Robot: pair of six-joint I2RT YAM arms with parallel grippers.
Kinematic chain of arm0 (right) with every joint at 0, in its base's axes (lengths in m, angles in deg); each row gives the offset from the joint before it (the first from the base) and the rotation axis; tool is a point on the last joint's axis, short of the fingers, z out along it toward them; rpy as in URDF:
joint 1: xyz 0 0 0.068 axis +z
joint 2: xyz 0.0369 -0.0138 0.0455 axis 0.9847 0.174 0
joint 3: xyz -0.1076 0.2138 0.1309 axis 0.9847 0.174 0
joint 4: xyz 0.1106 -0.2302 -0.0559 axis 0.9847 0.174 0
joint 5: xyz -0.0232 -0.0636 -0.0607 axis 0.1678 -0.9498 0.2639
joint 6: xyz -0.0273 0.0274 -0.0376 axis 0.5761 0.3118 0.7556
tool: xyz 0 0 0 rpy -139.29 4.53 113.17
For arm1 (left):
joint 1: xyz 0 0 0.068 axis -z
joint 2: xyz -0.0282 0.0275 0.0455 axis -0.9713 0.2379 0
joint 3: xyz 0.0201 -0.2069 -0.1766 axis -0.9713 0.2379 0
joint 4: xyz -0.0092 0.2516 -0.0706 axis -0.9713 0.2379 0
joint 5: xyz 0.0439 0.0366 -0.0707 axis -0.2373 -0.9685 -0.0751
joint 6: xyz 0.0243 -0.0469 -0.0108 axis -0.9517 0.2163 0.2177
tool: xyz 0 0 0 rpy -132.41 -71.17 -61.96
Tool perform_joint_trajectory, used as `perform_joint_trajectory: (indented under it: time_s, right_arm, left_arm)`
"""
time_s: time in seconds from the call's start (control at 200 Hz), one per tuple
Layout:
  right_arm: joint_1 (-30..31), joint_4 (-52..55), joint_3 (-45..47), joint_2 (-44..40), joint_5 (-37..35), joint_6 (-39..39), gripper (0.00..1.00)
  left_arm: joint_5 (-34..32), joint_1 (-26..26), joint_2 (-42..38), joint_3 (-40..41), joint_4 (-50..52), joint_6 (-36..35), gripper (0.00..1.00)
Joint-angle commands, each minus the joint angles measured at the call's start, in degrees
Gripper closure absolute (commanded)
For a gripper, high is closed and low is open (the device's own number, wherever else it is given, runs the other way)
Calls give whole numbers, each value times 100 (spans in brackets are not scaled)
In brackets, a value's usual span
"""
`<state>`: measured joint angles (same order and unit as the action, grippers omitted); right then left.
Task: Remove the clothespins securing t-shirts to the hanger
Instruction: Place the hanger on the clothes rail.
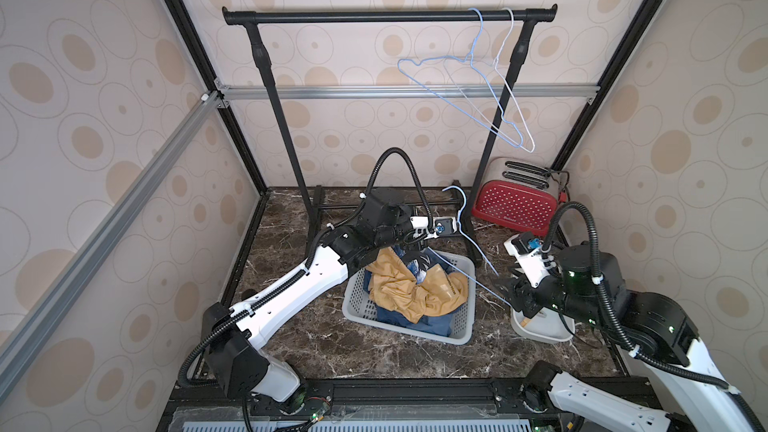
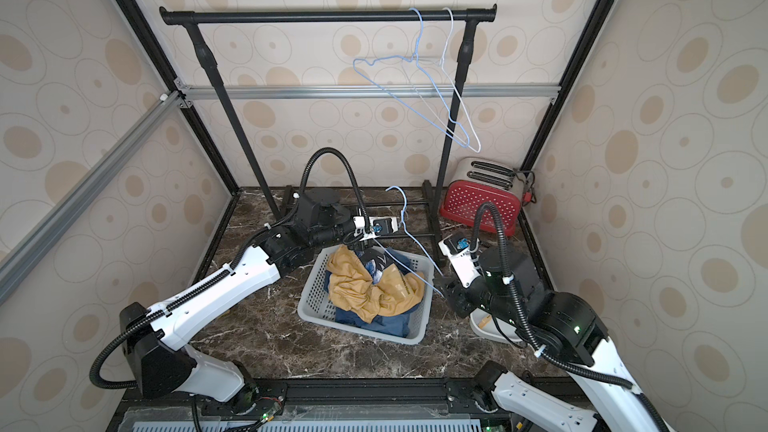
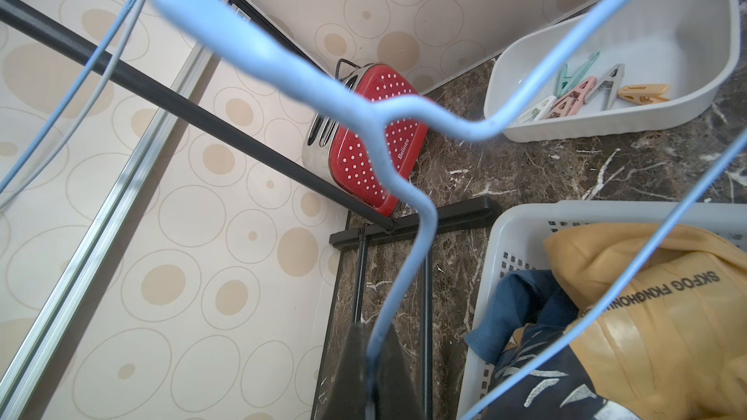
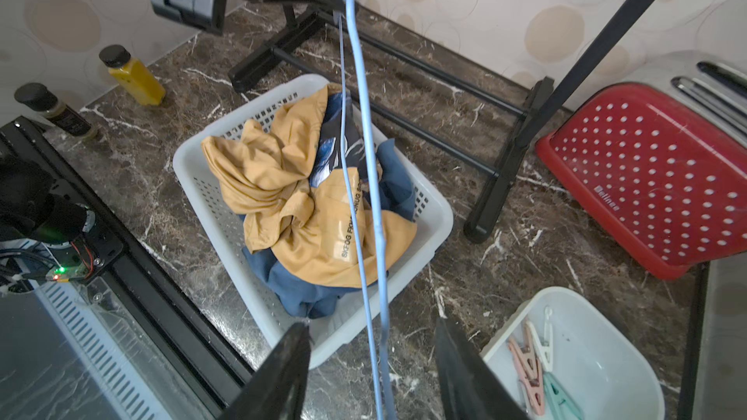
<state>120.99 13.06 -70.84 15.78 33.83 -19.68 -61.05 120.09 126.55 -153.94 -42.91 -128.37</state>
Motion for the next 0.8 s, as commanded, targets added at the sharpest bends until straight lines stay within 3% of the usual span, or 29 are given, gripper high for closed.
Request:
perform_joint_trajectory:
  time_s: [0.0,0.486,0.796]
  right_arm:
    - [-55,189,203,-6,90,-161,50]
    - [-373,103,315,70,422,9,78]
    - [-414,77,384,65,381,108,80]
  left_arm:
    - [99,-26,-130,-27,-41,-102,100]
    - [109,-57,-159,39,-134,-10,100]
    - [132,-69,-156,36,-166,54,100]
